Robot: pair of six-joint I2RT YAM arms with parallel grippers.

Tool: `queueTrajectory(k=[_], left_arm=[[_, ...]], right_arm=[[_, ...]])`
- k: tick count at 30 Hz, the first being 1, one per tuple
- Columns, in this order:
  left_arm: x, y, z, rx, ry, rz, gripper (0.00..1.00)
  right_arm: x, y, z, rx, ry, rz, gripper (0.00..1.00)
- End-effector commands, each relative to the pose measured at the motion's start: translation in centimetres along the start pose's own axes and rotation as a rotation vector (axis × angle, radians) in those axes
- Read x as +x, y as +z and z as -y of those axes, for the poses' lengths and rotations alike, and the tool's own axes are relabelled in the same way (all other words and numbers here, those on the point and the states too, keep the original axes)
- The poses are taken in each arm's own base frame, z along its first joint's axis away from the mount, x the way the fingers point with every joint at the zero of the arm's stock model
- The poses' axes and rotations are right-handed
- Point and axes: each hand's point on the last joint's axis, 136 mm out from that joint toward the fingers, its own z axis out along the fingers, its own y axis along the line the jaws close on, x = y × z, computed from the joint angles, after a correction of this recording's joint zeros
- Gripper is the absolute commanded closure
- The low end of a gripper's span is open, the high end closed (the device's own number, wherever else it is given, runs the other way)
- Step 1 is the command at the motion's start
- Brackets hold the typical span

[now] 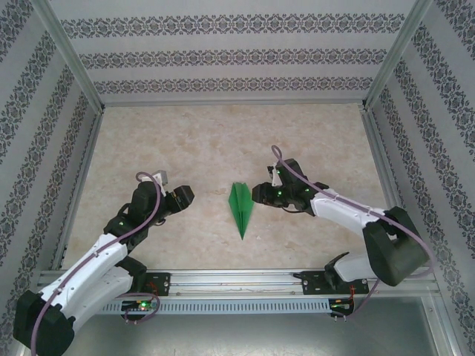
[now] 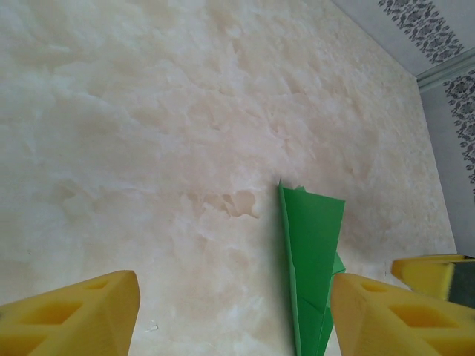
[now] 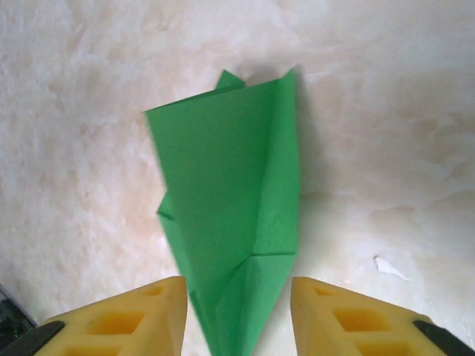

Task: Fold a paper plane with a square sheet of paper (fold left side to right side)
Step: Turn over the paper plane at the center of the table, then pick up the paper plane at the center of the table.

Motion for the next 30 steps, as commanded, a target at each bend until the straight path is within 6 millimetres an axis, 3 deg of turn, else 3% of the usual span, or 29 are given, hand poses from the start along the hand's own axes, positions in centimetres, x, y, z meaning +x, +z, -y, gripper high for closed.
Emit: queueTrajectory(k=[1, 10, 30], left_arm=[[-1.2, -1.1, -0.4, -0.035, 0.036, 0.043, 0.31], [-1.0, -1.1, -0.8, -0.034, 0.024, 0.05, 0.3], [-0.3, -1.5, -1.7, -0.042, 0.015, 0.047, 0.3]], right_arm=[[2.3, -1.1, 1.1, 0.16, -0.042, -0.081, 0.56], [4.1, 1.2, -1.1, 0.268, -0.131, -0.131, 0.46], [5.8, 5.7, -1.6, 0.347, -0.192, -0.226, 0.49]])
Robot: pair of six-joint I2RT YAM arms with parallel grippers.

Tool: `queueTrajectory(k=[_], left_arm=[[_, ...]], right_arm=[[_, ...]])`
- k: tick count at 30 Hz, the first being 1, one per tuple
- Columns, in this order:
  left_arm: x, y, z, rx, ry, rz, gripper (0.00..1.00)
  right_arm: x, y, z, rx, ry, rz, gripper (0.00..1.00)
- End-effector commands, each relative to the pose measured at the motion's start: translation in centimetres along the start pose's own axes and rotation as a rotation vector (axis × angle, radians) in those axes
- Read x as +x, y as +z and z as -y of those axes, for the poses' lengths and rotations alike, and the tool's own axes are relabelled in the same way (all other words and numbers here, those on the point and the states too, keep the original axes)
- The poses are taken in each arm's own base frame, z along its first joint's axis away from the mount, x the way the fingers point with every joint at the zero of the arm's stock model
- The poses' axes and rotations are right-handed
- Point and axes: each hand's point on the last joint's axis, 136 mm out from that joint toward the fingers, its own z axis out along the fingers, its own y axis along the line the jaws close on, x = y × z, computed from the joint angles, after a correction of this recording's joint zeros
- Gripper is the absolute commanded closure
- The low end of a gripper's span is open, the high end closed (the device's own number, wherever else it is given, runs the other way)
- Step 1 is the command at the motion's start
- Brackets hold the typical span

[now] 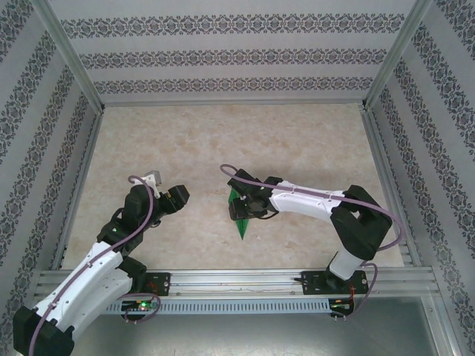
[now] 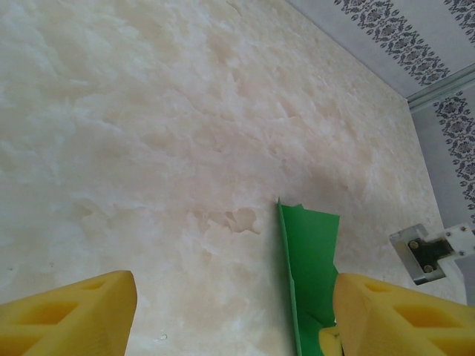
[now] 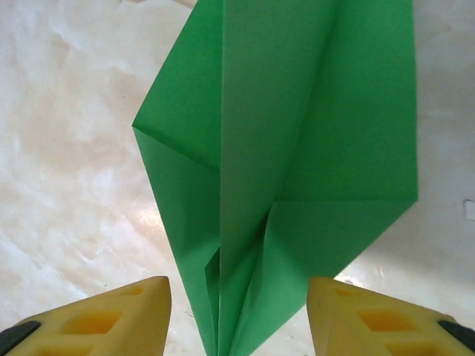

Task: Fold a paper plane with a square sheet of paper (fold left side to right side)
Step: Pick up the paper plane at the center of the table.

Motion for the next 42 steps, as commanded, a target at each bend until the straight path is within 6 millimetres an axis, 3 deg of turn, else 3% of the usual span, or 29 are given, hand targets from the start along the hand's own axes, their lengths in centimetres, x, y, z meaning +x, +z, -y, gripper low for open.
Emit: queueTrajectory(k=[1, 29, 42], left_arm=[[0.6, -0.2, -1.4, -0.047, 0.005, -0.013, 0.3], [0.9, -0.6, -2.0, -0.055, -0.003, -0.014, 0.29], [0.9, -0.5, -2.1, -0.06, -0.006, -0.013, 0.28]], right_arm=[[-0.3, 0.3, -0.3, 0.027, -0.005, -0.006, 0.5], [-0.2, 2.2, 1.0, 0.116, 0.001, -0.032, 0.72], [0.0, 2.7, 0.9, 0.114, 0.002, -0.038, 0.87]])
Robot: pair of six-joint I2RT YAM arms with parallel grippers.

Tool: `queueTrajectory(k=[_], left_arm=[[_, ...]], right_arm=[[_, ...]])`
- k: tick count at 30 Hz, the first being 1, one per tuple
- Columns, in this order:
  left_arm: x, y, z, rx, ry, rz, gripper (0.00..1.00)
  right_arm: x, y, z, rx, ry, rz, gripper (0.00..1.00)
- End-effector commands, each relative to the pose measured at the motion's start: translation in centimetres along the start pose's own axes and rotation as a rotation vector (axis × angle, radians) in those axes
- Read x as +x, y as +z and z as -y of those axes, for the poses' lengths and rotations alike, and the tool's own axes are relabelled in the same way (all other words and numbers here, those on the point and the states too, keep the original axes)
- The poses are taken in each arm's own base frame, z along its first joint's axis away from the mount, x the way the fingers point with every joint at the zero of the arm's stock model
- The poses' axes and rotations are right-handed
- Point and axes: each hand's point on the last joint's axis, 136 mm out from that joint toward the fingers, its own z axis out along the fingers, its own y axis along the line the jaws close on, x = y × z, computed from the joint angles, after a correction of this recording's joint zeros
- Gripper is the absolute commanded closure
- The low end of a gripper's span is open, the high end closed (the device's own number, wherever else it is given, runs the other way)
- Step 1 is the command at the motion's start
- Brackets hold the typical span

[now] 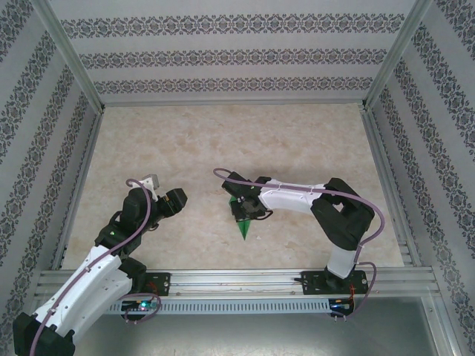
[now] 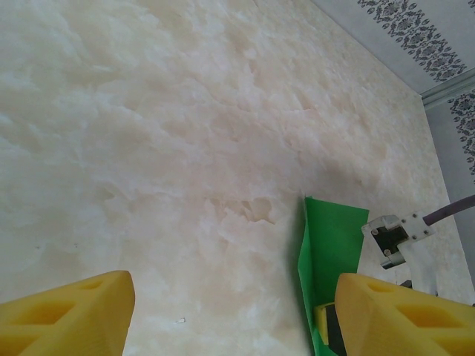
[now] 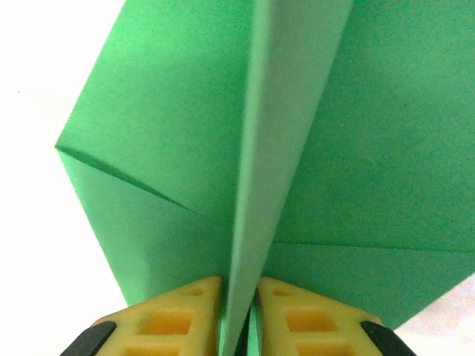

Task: Fold a paper plane with a square sheet of paper (fold left side to right side)
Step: Pick up the paper plane at the center of the table.

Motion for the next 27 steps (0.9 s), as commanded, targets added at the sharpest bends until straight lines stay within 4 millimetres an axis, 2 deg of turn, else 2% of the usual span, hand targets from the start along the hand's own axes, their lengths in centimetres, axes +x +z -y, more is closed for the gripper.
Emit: queueTrajectory(k=[1, 6, 9, 15, 21, 27], left_arm=[[0.2, 0.0, -1.1, -0.035, 0.002, 0.0, 0.28], [0.1, -0.1, -1.1, -0.038, 0.01, 0.0, 0.28], [-0.1, -0.3, -0.8, -0.037, 0.03, -0.001, 0.26], [-0.3, -0.9, 0.5, 0.025, 0.097, -0.006, 0.16], [-0.1, -1.5, 1.9, 0.098, 0.172, -0.023, 0.07], [0.4, -1.7, 1.7, 0.089, 0.2, -0.048, 0.04]], right_arm=[[-0.4, -0.5, -0.5, 0.008, -0.002, 0.023, 0.89], [-1.2, -2.0, -0.3, 0.0, 0.003, 0.05, 0.97], [-2.4, -3.2, 0.1, -0.018, 0.017, 0.067, 1.0], [-6.6, -4.7, 2.6, -0.036, 0.073, 0.093, 1.0], [-10.6, -4.2, 6.5, -0.003, 0.135, 0.077, 1.0], [-12.8, -2.6, 8.9, 0.029, 0.162, 0.027, 1.0]])
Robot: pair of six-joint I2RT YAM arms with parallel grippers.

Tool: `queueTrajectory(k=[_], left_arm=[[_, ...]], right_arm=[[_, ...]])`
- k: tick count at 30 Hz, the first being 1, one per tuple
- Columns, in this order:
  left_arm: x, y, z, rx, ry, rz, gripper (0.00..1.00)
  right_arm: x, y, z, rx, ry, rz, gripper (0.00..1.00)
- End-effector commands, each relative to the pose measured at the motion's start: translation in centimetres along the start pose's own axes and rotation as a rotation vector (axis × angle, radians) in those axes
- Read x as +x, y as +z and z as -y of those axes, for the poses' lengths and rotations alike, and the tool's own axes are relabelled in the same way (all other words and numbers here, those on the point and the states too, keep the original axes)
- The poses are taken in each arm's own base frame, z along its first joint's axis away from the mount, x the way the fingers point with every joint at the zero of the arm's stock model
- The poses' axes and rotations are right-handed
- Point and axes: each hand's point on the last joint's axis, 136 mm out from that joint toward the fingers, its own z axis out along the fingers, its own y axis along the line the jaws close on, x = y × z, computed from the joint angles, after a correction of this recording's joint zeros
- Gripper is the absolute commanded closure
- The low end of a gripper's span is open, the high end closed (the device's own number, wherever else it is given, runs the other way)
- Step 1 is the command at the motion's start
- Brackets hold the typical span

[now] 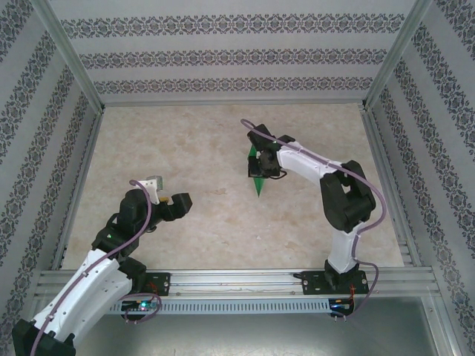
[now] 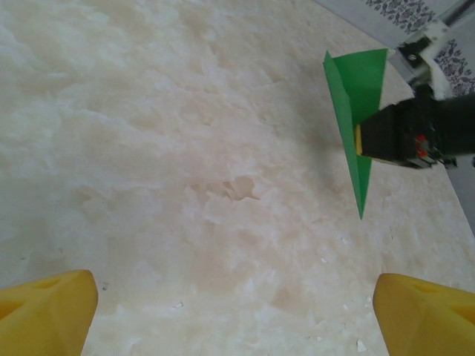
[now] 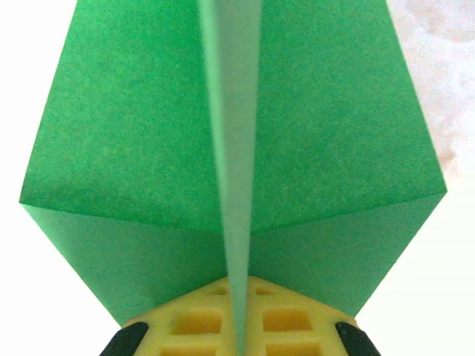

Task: Fold a paper plane with a square sheet of paper (fold left side to right side)
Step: Pick up the paper plane at the center of the table.

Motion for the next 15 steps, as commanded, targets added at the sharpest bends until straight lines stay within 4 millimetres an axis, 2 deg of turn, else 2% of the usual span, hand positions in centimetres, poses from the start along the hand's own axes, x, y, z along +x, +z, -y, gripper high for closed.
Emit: queueTrajectory(k=[1, 8, 15], left_arm=[[-0.5, -0.7, 0.3, 0.004, 0.04, -0.001, 0.04], [-0.5, -0.6, 0.3, 0.008, 0.049, -0.005, 0.03], [-0.6, -0.3, 0.4, 0.002, 0.051, -0.016, 0.03]], right_arm=[[0.4, 0.8, 0.9, 0.035, -0.027, -0.075, 1.0], [-0.5, 2.4, 2.2, 0.089, -0.025, -0.113, 0.99], [-1.2, 3.6, 2.5, 0.099, -0.014, -0.119, 0.93]])
